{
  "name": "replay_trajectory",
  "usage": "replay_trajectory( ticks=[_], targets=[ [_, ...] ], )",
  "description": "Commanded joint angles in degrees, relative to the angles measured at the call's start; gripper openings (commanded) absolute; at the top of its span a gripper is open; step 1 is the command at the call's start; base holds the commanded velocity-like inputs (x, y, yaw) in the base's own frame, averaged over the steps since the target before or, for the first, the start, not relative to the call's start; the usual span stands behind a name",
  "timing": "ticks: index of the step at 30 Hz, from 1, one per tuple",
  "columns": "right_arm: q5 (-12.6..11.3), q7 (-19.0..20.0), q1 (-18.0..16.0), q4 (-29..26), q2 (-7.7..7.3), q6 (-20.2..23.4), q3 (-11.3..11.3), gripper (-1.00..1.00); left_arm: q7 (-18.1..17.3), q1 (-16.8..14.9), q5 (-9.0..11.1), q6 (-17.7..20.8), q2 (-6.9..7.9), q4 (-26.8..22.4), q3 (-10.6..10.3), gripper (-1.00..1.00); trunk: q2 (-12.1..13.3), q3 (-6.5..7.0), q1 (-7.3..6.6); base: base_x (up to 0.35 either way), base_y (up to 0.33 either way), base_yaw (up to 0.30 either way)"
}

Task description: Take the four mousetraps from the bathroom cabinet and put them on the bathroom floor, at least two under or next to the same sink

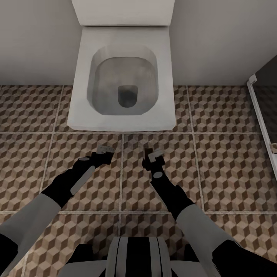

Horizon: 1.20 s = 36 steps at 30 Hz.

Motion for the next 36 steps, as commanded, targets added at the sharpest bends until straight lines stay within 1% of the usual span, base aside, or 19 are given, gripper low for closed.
replay_trajectory(
  ticks=[1,13,26,36],
  targets=[
    [0.6,-0.3,0.0,0.1,0.0,0.5,0.1,-1.0,0.6,-0.1,0.6,0.1,0.08,-0.1,-0.2,-1.0,0.0,-0.03,-0.01,0.0,0.0,0.0],
    [0.6,-0.2,0.0,3.0,0.0,0.5,0.1,-1.0,0.6,-0.1,0.6,0.1,0.08,0.1,-0.3,-1.0,0.0,-0.03,-0.01,0.0,0.0,0.0],
    [0.6,-0.2,0.0,3.4,0.0,0.4,0.1,-1.0,0.6,0.0,0.6,0.1,0.08,0.0,-0.3,-1.0,0.0,-0.03,-0.01,0.0,0.0,0.0],
    [0.6,-0.2,0.0,4.3,0.0,0.2,0.1,-1.0,0.6,-0.1,0.6,0.1,0.08,-0.2,-1.2,-1.0,0.0,-0.03,-0.01,0.0,0.0,0.0]
  ],
)
